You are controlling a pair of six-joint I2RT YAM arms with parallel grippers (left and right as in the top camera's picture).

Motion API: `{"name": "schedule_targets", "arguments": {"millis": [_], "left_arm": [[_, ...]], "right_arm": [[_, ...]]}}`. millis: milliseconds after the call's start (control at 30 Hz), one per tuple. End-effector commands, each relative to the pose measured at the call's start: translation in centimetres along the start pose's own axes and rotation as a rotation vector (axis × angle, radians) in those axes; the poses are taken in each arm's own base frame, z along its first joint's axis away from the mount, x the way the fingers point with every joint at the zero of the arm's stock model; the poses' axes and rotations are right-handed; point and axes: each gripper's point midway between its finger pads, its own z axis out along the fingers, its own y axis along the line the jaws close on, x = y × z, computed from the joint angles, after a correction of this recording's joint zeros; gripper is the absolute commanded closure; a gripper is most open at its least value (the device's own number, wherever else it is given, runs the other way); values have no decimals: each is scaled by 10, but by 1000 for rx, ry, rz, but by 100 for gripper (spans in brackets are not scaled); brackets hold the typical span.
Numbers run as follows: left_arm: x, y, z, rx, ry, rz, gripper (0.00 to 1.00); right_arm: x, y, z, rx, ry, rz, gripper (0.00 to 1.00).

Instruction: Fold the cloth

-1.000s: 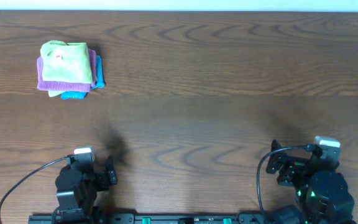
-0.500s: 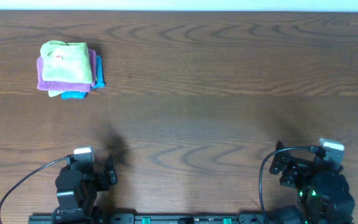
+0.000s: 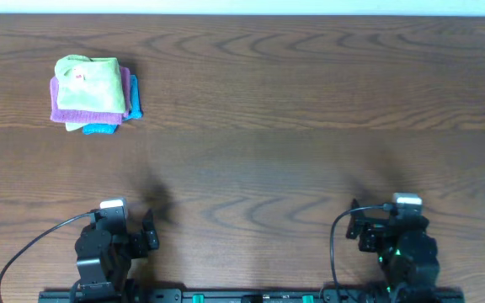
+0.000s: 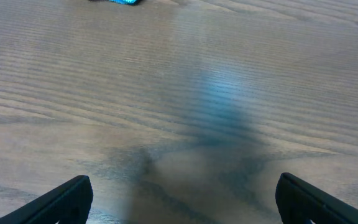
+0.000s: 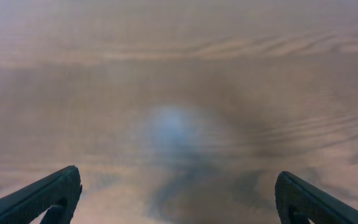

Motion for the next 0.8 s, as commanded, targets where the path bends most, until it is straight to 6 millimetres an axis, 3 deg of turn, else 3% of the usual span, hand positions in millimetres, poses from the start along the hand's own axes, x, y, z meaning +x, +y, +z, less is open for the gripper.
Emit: {"name": "schedule_targets", "arguments": {"millis": [0,233,767], "left_arm": [[10,4,4,-18,27,-3,5],[10,4,4,-18,27,-3,5],[10,4,4,-18,27,-3,5]], "right_arm": [[8,3,5,-20,8,-51,1],[25,2,14,-20,42,-62,1],[25,-2,14,-9,45,-165,1]]}}
